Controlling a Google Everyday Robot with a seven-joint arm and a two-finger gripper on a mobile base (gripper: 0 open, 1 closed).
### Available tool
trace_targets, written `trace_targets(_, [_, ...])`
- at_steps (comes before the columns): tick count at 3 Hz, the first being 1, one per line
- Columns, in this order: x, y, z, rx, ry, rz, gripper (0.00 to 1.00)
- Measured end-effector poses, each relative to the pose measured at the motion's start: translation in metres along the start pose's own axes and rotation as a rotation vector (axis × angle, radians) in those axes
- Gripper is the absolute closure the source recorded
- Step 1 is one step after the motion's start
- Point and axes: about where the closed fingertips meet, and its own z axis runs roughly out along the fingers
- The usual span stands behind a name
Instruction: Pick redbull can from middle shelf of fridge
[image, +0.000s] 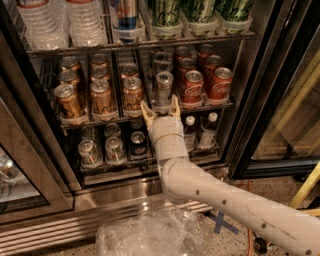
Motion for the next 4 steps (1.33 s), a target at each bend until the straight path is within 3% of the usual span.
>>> trace_targets(1, [-0.002,0.001,0.028,-0.006,-0.014,-0.006,0.34])
trace_targets(3, [-0.004,-0.006,0.033,0.010,-0.018,-0.005,0.31])
trace_targets(4, [-0.006,-0.012,0.038,0.024,-0.023,-0.001,0.35])
